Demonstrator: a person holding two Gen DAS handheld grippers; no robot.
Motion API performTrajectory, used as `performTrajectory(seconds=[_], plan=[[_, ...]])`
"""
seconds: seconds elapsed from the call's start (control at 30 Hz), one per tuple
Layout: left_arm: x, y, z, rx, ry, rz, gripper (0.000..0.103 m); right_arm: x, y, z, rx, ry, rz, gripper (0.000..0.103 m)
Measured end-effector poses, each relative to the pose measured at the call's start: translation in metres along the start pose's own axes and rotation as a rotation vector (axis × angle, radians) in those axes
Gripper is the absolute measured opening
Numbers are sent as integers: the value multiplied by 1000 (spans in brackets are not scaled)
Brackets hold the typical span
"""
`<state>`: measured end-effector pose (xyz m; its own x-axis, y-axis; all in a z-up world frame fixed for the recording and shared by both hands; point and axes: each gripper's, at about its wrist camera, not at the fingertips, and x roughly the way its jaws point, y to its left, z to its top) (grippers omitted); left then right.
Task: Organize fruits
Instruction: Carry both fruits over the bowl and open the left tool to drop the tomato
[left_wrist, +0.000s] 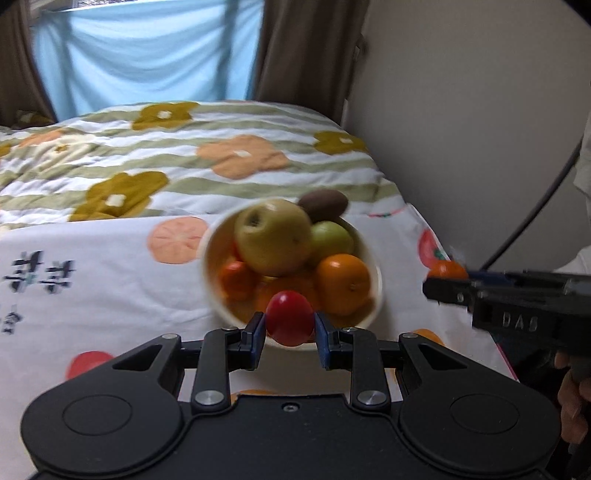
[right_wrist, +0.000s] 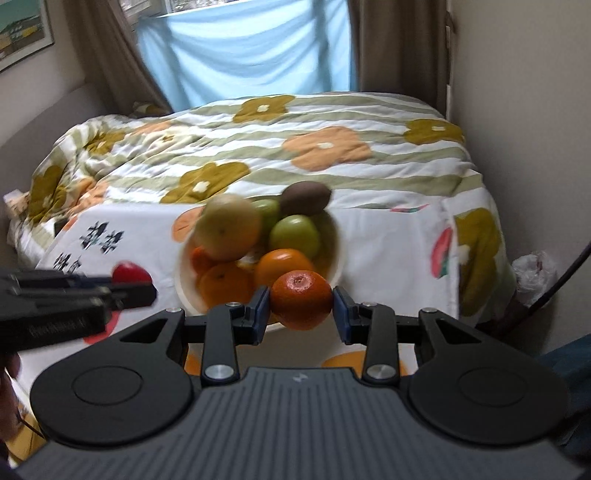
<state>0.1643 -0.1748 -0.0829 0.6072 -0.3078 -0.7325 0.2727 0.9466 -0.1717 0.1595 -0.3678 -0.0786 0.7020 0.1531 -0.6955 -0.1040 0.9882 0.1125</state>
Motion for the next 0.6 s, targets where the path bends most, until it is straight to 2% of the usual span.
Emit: performTrajectory(seconds=[0.13, 0.37, 0.43, 0.53, 0.57, 0.6], plan=[[27, -18, 2, 48, 38, -23, 32, 10, -21, 3, 42, 6, -21, 51], [61, -41, 6, 152, 87, -10, 33, 28, -40, 8, 73, 23, -37, 51], [63, -46, 6, 188, 80, 16, 43, 31, -42, 9, 75, 21, -35, 51], [60, -47, 8, 199, 59, 16, 63, 33, -42, 11, 77, 21, -33, 51], [57, -46, 9, 200, 49, 19, 75, 33, -41, 12, 77, 20, -32, 51], [54, -44, 10, 201, 38, 25, 80, 33, -41, 13, 76, 19, -31, 51]])
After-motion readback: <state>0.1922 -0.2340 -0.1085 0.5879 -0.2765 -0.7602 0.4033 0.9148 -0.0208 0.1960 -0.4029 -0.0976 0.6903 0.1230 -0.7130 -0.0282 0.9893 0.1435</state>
